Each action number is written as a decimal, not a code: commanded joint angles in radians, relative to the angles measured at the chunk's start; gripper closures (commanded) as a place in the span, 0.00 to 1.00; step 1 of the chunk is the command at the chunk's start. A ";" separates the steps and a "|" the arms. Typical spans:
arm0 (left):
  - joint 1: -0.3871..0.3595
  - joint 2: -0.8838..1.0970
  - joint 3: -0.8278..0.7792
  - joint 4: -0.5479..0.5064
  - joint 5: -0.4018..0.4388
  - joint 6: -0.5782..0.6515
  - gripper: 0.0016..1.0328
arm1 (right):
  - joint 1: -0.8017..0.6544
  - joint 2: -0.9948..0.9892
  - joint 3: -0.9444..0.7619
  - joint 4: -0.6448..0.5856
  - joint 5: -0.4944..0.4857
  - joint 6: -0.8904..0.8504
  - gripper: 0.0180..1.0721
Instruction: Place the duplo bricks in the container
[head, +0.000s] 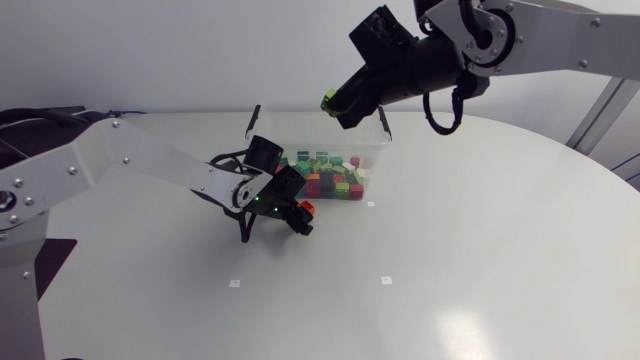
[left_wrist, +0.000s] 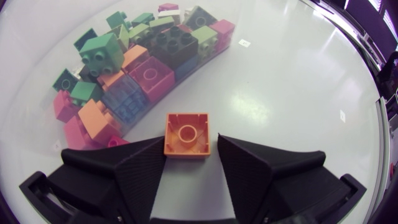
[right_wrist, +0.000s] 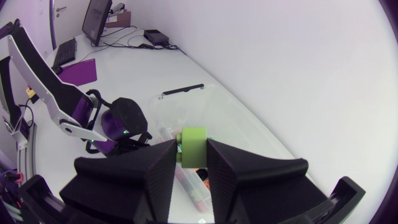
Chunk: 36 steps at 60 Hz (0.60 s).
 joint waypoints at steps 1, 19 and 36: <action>0.010 0.008 -0.051 -0.009 -0.002 -0.006 0.62 | -0.016 0.042 0.045 -0.005 -0.010 0.027 0.79; 0.032 -0.153 -0.243 0.111 0.057 0.003 0.63 | -0.047 0.102 0.077 0.054 -0.021 0.044 0.79; 0.055 -0.394 -0.412 0.218 0.150 -0.026 0.63 | -0.047 0.166 0.105 0.081 -0.015 0.053 0.79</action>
